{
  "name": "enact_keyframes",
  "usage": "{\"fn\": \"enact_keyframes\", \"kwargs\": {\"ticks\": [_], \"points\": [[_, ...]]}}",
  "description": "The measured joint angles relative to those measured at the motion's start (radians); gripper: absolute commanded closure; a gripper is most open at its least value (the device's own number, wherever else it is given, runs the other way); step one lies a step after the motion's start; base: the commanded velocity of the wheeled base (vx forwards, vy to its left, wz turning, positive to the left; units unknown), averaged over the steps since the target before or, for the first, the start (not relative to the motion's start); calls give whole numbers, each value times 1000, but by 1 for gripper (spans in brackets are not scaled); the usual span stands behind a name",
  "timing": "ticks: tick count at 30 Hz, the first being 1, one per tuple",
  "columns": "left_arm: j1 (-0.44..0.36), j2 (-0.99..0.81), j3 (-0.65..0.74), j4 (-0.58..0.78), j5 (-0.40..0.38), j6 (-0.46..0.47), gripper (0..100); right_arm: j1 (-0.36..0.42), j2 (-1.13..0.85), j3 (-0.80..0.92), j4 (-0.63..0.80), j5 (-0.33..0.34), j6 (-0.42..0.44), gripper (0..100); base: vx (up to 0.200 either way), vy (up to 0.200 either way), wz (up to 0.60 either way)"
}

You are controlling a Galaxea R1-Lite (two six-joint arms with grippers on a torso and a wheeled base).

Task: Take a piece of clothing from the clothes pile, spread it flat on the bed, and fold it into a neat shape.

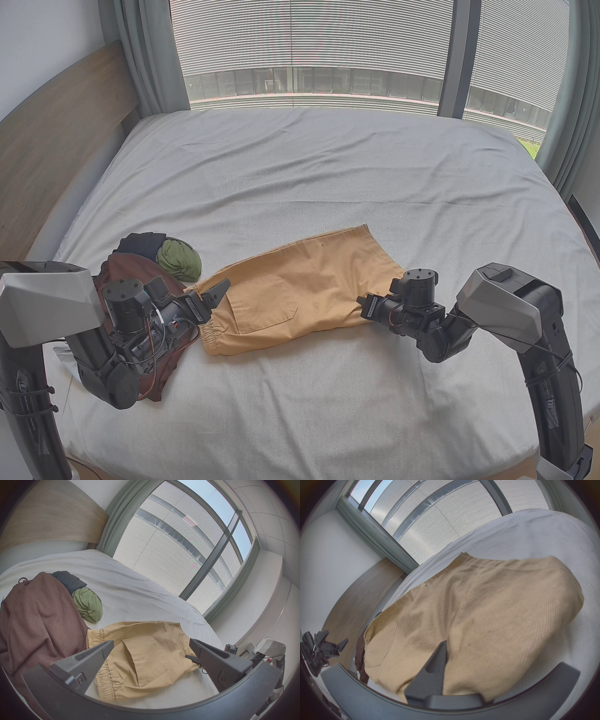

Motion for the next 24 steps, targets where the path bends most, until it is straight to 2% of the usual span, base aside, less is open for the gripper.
{"fn": "enact_keyframes", "kwargs": {"ticks": [8,24], "points": [[0,10,-2,0,0,0,0,-8,-58,187,-82,-9,-82,100,0,0,0],[0,13,-4,0,0,0,0,-27,-139,542,-246,-70,-162,100,0,0,0]]}}
